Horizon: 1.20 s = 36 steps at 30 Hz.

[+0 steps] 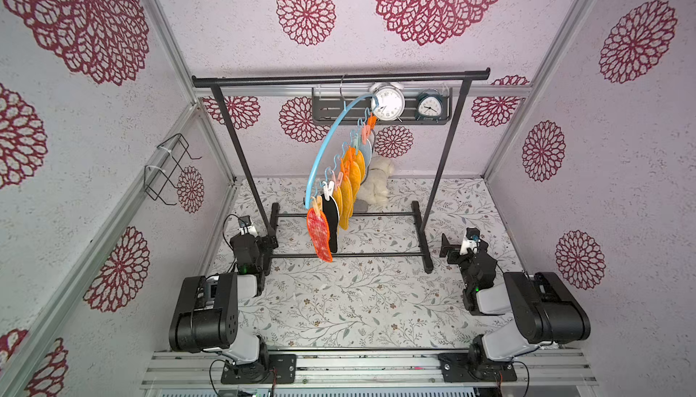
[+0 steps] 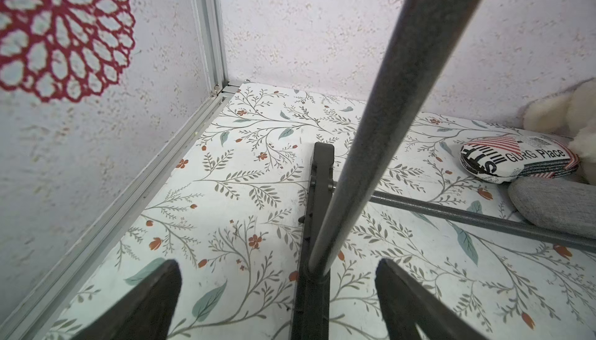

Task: Take the shoe insoles off the hanger
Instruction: Remove the insole from the hanger.

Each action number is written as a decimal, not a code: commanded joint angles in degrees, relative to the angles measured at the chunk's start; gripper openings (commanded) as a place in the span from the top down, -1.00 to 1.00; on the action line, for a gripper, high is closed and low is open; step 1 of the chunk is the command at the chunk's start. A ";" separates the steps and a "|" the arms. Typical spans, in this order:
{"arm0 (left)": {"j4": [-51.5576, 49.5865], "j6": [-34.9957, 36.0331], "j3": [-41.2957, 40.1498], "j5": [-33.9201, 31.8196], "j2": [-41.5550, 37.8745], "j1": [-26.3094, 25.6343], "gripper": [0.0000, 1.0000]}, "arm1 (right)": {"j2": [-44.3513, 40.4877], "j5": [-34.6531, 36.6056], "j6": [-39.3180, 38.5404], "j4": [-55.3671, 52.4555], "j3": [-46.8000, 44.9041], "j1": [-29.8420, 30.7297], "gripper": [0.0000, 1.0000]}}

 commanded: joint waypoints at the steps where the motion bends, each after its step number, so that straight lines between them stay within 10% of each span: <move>1: 1.54 0.65 0.88 0.24 0.56 0.33 -0.95 | -0.52 -0.27 0.69 1.07 0.82 0.20 -0.99; 32: 1.12 0.67 1.19 0.34 0.63 0.40 -0.95 | -0.39 -0.54 0.83 0.51 1.19 0.11 -0.99; 36: -1.69 1.99 0.44 -10.32 -6.23 -3.53 -0.95 | -5.93 0.20 1.18 -7.59 3.12 -0.07 -0.99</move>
